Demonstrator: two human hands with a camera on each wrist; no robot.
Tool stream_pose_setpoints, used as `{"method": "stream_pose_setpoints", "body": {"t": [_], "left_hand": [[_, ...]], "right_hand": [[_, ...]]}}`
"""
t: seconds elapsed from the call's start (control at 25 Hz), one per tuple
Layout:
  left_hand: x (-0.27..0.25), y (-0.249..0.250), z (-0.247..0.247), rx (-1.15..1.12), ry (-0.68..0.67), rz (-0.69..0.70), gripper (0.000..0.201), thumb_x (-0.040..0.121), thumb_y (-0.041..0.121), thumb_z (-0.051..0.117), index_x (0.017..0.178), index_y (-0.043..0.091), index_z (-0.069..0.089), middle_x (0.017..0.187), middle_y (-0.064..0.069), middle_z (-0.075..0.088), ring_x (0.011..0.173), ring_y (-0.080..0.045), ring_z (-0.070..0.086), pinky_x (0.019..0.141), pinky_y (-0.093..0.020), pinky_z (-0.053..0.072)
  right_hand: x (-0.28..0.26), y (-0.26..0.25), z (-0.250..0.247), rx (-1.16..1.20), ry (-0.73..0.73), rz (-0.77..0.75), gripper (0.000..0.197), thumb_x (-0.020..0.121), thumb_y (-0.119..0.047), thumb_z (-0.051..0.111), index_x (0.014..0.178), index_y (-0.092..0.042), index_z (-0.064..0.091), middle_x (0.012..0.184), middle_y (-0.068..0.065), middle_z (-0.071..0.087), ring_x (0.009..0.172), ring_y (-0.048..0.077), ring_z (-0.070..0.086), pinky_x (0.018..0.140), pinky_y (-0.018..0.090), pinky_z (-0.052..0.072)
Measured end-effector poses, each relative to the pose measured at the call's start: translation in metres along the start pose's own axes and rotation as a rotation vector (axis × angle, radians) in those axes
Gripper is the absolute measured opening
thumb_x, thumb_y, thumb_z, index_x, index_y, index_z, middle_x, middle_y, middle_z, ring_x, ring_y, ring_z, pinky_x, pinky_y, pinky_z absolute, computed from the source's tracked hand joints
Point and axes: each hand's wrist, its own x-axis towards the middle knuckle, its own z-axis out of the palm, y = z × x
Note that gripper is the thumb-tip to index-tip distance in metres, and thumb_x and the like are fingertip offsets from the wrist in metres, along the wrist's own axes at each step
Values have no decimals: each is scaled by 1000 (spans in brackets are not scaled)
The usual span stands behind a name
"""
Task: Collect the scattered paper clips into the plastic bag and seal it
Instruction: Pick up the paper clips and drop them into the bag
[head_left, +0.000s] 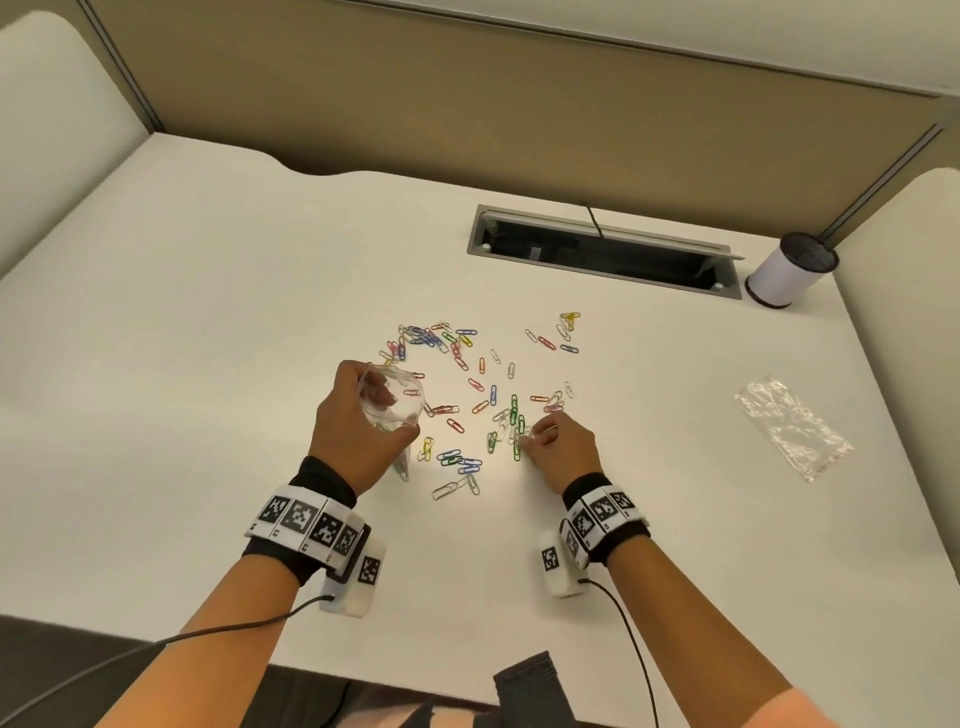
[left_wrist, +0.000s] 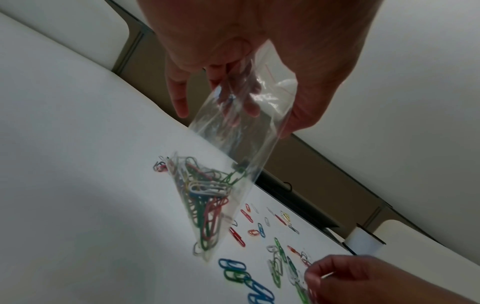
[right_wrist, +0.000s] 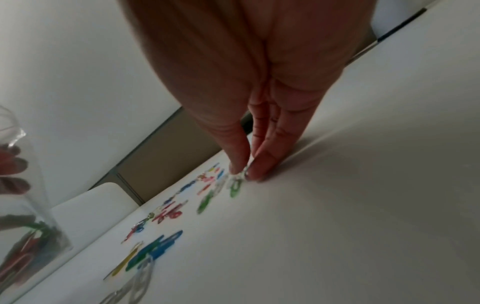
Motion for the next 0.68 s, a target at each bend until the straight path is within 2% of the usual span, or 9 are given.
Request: {"method": "stream_pose_setpoints", "body": {"t": [0.12, 0.2, 0.28, 0.32, 0.36, 0.4, 0.48, 0.6, 0.68], "left_hand": [[-2, -4, -10, 9, 31, -11, 50, 67, 11, 83, 100, 15, 46, 85, -1, 63, 80, -13, 61, 68, -11, 44], [-3, -7, -16, 13, 46, -18, 50, 68, 11, 83, 100, 15, 46, 84, 0, 63, 79, -11, 61, 69, -16, 45], [-4, -12, -20, 11, 66, -22, 50, 67, 10, 83, 99, 16, 46, 83, 1, 63, 79, -10, 61, 70, -18, 45], [-5, -13, -22, 12, 74, -26, 50, 67, 10, 83, 99, 16, 46, 83, 1, 63, 79, -11, 61, 71, -19, 45], [-6, -14, -24, 14, 79, -32, 50, 67, 10, 83, 98, 17, 45, 83, 1, 63, 79, -11, 61, 71, -19, 45], [-7, -15, -25, 17, 81, -36, 50, 67, 10, 83, 98, 18, 45, 83, 1, 63, 80, -12, 61, 72, -20, 45], [-8, -16, -27, 20, 83, -39, 50, 67, 10, 83, 97, 18, 45, 83, 0, 63, 80, -13, 61, 71, -18, 44], [-9, -16, -29, 14, 95, -48, 50, 67, 10, 83, 98, 18, 45, 84, 0, 62, 80, -13, 61, 71, -16, 44], [-10, -17, -31, 5, 93, -61, 50, 67, 10, 83, 99, 18, 45, 85, 0, 62, 81, -15, 61, 71, -18, 45]], "right_hand": [[-10, -16, 2, -132, -25, -246, 13, 86, -28, 68, 97, -23, 61, 88, -5, 67, 80, 15, 65, 79, 36, 55], [-23, -20, 8, -281, -202, -523, 24, 92, -29, 60, 115, -27, 60, 112, -7, 65, 103, 12, 60, 94, 33, 50], [-35, -17, 21, -532, -460, -771, 42, 98, -33, 49, 139, -24, 46, 147, -4, 46, 137, 16, 39, 117, 36, 29], [-39, -12, 27, -687, -560, -861, 51, 100, -37, 43, 147, -21, 34, 157, -3, 29, 147, 18, 21, 122, 37, 14], [-41, -5, 32, -826, -633, -923, 59, 100, -43, 36, 152, -19, 22, 162, -3, 13, 150, 20, 4, 122, 37, 1], [-43, 3, 35, -931, -685, -949, 68, 99, -50, 31, 154, -18, 10, 163, -4, 0, 149, 21, -9, 121, 37, -7], [-43, 21, 36, -1034, -737, -964, 81, 94, -63, 27, 154, -20, -7, 162, -5, -14, 146, 23, -22, 120, 38, -13], [-30, 28, 30, -1080, -719, -984, 92, 89, -73, 27, 152, -21, -15, 160, -4, -19, 146, 25, -24, 118, 39, -16], [-15, 23, 24, -1084, -670, -927, 94, 88, -74, 26, 152, -19, -16, 160, -1, -20, 146, 26, -23, 121, 42, -12]]}}
